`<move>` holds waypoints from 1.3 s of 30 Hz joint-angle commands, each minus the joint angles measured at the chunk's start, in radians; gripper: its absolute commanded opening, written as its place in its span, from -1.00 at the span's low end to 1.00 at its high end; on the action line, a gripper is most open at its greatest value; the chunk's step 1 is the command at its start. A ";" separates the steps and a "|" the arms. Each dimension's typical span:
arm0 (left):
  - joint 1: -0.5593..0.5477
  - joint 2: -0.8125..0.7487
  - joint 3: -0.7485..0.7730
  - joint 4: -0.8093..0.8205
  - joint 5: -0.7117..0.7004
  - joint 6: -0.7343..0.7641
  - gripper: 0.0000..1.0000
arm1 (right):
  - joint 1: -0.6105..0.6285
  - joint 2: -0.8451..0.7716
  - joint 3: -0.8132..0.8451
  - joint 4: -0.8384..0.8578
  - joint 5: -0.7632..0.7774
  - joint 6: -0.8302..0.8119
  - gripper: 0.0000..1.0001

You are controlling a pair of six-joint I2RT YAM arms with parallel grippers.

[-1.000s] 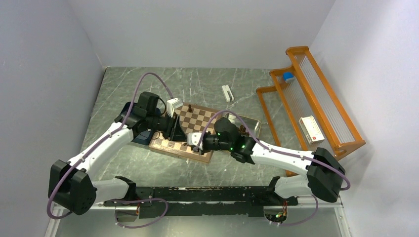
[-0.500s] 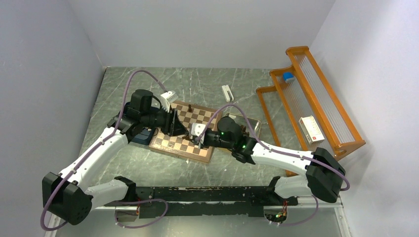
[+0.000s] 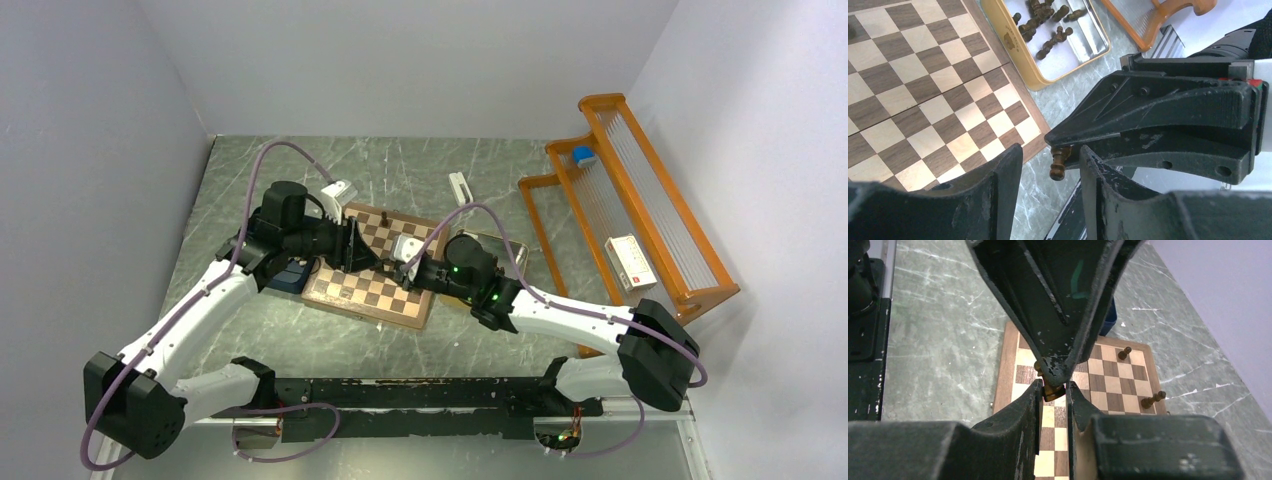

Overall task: Set up the chess pieces on the board
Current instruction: Place the chess piece on the chessboard.

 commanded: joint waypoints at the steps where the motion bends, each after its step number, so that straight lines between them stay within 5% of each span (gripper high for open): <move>1: 0.006 -0.018 -0.011 0.043 -0.014 -0.025 0.01 | -0.017 -0.016 -0.016 0.082 0.042 0.052 -1.00; 9: 0.005 -0.021 -0.042 0.106 0.031 -0.072 -0.10 | -0.019 -0.015 -0.018 0.112 0.067 0.079 -1.00; 15: 0.005 -0.003 -0.040 0.135 0.060 -0.090 -0.43 | -0.017 -0.006 -0.019 0.124 0.084 0.096 -1.00; 23: 0.005 -0.009 -0.052 0.131 0.042 -0.098 -0.17 | -0.018 -0.016 -0.050 0.169 0.122 0.122 -1.00; 28: 0.005 -0.009 -0.060 0.154 0.060 -0.112 -0.37 | -0.020 -0.023 -0.054 0.171 0.146 0.124 -1.00; 33: 0.005 -0.002 -0.060 0.161 0.070 -0.119 -0.35 | -0.019 -0.027 -0.056 0.170 0.145 0.128 -1.00; 39: 0.005 0.001 -0.070 0.182 0.081 -0.118 -0.69 | -0.020 -0.030 -0.056 0.162 0.125 0.124 -1.00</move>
